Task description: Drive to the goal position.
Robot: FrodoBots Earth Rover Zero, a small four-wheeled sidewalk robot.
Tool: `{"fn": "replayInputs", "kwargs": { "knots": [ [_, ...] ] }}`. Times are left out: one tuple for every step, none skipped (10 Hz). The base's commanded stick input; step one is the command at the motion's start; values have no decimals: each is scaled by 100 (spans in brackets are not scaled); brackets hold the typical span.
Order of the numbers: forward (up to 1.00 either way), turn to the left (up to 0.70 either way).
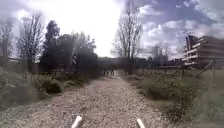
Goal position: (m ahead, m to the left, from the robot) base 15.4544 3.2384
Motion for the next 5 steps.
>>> {"fn": "replayInputs", "kwargs": {
  "knots": [
    [30,0],
    [30,0],
    [30,0],
    [30,0],
    [30,0]
  ]
}}
